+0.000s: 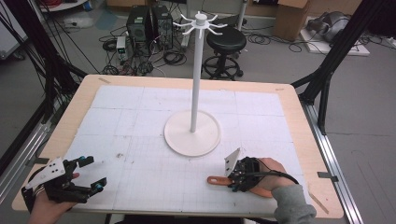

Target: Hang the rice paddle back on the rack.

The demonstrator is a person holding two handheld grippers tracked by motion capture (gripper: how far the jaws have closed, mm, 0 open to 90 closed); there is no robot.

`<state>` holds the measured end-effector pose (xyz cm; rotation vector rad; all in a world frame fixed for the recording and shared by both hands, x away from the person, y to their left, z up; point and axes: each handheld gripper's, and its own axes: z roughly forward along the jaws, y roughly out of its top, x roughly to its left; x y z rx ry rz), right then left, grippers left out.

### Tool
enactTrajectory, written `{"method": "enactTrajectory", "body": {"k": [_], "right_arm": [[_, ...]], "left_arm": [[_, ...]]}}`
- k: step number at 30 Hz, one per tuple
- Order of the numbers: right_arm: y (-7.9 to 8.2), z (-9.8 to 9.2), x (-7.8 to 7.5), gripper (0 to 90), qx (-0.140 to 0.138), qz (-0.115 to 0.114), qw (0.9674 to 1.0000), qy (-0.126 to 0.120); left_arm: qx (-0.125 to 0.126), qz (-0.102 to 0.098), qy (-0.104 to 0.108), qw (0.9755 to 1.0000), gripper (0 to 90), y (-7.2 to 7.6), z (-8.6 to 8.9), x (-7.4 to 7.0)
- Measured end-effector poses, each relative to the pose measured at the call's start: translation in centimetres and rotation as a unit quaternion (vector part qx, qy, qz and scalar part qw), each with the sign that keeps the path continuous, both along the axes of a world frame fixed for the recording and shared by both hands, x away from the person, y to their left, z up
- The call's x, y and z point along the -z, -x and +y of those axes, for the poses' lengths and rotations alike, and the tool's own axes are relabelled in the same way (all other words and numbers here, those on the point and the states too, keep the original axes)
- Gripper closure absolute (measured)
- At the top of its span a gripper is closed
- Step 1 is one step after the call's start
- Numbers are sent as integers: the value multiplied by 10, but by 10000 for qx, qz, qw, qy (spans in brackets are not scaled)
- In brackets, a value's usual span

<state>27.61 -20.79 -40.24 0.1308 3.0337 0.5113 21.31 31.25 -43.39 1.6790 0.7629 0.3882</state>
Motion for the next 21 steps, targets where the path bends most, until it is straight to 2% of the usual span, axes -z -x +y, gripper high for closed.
{"method": "enactTrajectory", "body": {"k": [5,6,8,11,14,21], "right_arm": [[3,-16,-14,646,193,-53,9971,-728],[3,-18,-16,646,156,-118,9964,-822],[6,-23,-21,645,242,-109,9945,-1014],[8,-31,-28,645,229,-264,9906,-1323],[11,-37,-34,645,273,-315,9870,-1553],[17,-46,-43,646,90,-342,9792,-2000]], "left_arm": [[32,-4,-7,10000,19,-2,-2,0],[46,0,-5,10000,19,-2,-3,0],[60,-3,-13,10000,19,-3,-3,0],[64,0,-6,10000,19,-4,-4,0],[65,-1,-1,10000,19,-5,-4,0],[78,-14,16,10000,19,-5,-4,-1]]}}
